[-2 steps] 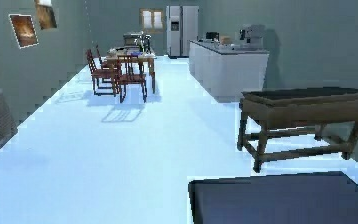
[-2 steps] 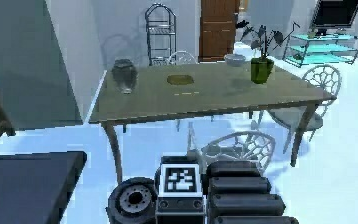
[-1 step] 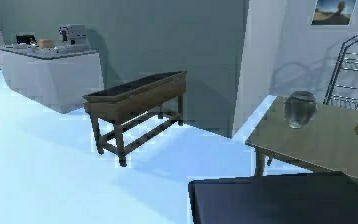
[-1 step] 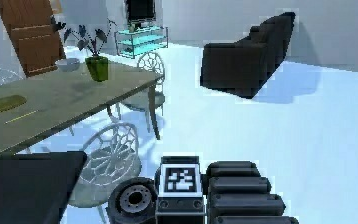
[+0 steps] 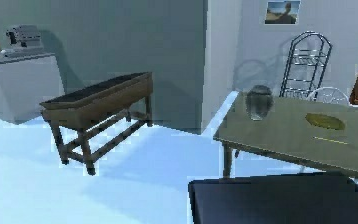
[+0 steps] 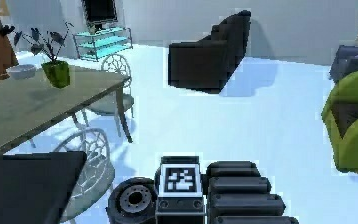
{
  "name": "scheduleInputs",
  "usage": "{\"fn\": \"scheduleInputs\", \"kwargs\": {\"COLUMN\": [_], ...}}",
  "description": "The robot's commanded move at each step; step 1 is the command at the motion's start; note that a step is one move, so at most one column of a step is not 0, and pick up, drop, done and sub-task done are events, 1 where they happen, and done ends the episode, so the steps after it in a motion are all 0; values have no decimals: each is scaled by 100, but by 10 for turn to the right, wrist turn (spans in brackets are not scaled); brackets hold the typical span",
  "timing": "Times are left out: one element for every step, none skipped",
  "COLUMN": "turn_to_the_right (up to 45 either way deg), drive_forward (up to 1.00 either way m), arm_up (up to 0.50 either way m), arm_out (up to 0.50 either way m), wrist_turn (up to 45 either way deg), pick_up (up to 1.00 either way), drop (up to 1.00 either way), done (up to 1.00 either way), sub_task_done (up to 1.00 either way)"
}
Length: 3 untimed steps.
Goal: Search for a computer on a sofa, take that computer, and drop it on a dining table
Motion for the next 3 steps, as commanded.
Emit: {"fn": "scheduleInputs", "kwargs": {"turn_to_the_right": [0, 300, 0], "drive_forward": [40, 0, 50], "arm_up": [0, 0, 0], "arm_out": [0, 0, 0], "wrist_turn": [0, 0, 0], "pick_up": [0, 0, 0], "drop": [0, 0, 0], "done": [0, 0, 0], "sub_task_done": [0, 0, 0]}}
